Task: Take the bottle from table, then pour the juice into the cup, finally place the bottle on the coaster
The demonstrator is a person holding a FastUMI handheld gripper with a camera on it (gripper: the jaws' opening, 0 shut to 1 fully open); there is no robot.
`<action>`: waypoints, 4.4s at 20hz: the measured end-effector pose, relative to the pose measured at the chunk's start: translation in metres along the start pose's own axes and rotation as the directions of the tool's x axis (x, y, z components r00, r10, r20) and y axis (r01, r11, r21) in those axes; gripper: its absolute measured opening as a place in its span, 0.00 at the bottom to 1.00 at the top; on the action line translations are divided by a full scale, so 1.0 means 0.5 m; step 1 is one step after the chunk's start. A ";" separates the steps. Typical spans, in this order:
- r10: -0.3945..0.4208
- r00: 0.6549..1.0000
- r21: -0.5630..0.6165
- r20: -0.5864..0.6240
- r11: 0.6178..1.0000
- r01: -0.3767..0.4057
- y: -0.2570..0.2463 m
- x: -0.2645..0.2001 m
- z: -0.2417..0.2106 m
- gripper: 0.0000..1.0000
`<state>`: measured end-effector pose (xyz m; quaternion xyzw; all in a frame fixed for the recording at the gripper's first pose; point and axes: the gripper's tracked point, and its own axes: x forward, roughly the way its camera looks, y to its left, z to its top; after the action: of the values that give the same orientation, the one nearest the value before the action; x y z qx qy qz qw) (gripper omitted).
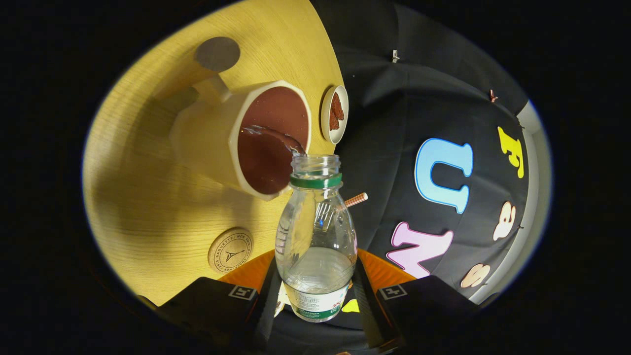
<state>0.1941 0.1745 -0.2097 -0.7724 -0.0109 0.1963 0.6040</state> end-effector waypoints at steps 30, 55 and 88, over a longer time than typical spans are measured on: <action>-0.008 0.998 -0.211 0.070 0.977 0.023 -0.045 0.018 0.017 0.74; -0.028 0.986 -0.486 0.165 0.867 0.106 -0.096 0.017 0.044 0.74; 0.193 0.978 0.319 0.074 0.925 -0.206 -0.010 -0.067 0.013 0.75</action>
<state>0.1620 0.1736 -0.1964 -0.6551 0.0877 0.2716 0.6995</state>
